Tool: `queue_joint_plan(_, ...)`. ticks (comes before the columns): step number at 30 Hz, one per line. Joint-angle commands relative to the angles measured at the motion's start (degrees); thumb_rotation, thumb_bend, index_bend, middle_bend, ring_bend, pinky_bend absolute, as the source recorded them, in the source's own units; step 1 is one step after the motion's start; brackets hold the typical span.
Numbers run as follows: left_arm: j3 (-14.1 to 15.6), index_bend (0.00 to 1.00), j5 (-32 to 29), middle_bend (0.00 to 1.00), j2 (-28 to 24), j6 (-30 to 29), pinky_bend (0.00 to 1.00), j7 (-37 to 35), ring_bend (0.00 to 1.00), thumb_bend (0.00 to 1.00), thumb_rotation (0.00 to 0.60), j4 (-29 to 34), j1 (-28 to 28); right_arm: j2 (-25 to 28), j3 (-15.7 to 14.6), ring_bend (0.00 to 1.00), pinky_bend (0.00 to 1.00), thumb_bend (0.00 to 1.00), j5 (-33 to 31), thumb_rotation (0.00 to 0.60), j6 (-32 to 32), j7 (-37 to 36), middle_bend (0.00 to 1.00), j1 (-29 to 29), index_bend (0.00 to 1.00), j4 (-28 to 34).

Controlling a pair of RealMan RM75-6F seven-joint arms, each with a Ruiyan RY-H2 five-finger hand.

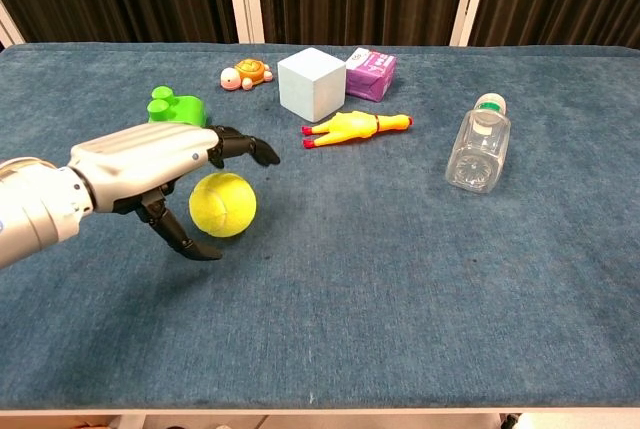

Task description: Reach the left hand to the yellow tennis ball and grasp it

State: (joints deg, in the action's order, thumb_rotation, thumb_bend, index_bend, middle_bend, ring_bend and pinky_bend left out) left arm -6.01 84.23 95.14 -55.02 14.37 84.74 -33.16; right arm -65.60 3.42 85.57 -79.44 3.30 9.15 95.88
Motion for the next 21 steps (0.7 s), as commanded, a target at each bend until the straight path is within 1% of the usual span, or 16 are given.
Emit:
queue_joint_plan(1,0.0,0.24,-0.5,0.27,0.7,-0.1,0.38,0.8,0.23,0.12,0.600,-1.3,-0.5,0.0,-0.1,0.10,0.07,0.85,-0.1,0.600,0.2,-0.1,0.12,0.0,0.01,0.0)
queue_joint_plan(2,-0.1,0.26,-0.5,0.30,0.9,-0.5,0.45,1.2,0.28,0.13,0.600,-2.0,-0.6,0.1,-0.1,0.10,0.07,0.85,-0.1,0.600,0.3,-0.1,0.12,0.1,0.01,0.1)
queue_joint_plan(4,-0.3,0.31,0.1,0.36,1.7,-1.9,0.51,2.5,0.34,0.15,0.600,-3.8,-0.9,0.2,-0.2,0.10,0.07,0.85,-0.1,0.600,0.5,-0.1,0.12,0.1,0.01,0.2)
queue_joint_plan(7,-0.4,0.41,0.1,0.47,2.3,-3.1,0.61,3.0,0.44,0.19,0.600,-5.0,-1.0,0.2,-0.2,0.10,0.07,0.85,-0.1,0.600,0.5,-0.2,0.12,0.2,0.01,0.2)
queue_joint_plan(9,-0.4,0.50,0.4,0.56,1.9,-3.5,0.73,2.0,0.51,0.25,0.600,-4.3,-1.2,0.3,-0.2,0.10,0.07,0.85,-0.2,0.600,0.6,-0.2,0.12,0.2,0.01,0.2)
queue_joint_plan(10,-0.4,0.53,0.7,0.59,1.6,-3.9,0.78,1.6,0.54,0.27,0.600,-3.9,-1.2,0.3,-0.2,0.10,0.07,0.85,-0.3,0.600,0.7,-0.3,0.12,0.2,0.01,0.2)
queue_joint_plan(12,-0.4,0.57,1.3,0.62,0.8,-4.9,0.79,1.1,0.56,0.29,0.600,-3.1,-1.2,0.3,-0.1,0.10,0.07,0.85,-0.3,0.600,0.7,-0.4,0.12,0.2,0.01,0.2)
queue_joint_plan(16,-0.9,0.60,2.1,0.62,-1.8,-7.4,0.79,1.9,0.56,0.30,0.600,-0.4,-0.9,0.3,-0.2,0.10,0.07,0.85,-0.3,0.600,0.7,-0.4,0.12,0.2,0.01,0.2)
queue_joint_plan(18,-1.4,0.60,2.0,0.62,-3.9,-8.0,0.79,3.2,0.56,0.30,0.600,1.7,-0.9,0.3,-0.2,0.10,0.07,0.85,-0.2,0.600,0.6,-0.4,0.12,0.2,0.01,0.3)
queue_joint_plan(21,-3.1,0.60,1.6,0.62,-8.7,-9.1,0.79,6.5,0.56,0.29,0.600,6.7,-1.0,0.3,-0.2,0.10,0.07,0.85,-0.3,0.600,0.6,-0.4,0.12,0.2,0.01,0.2)
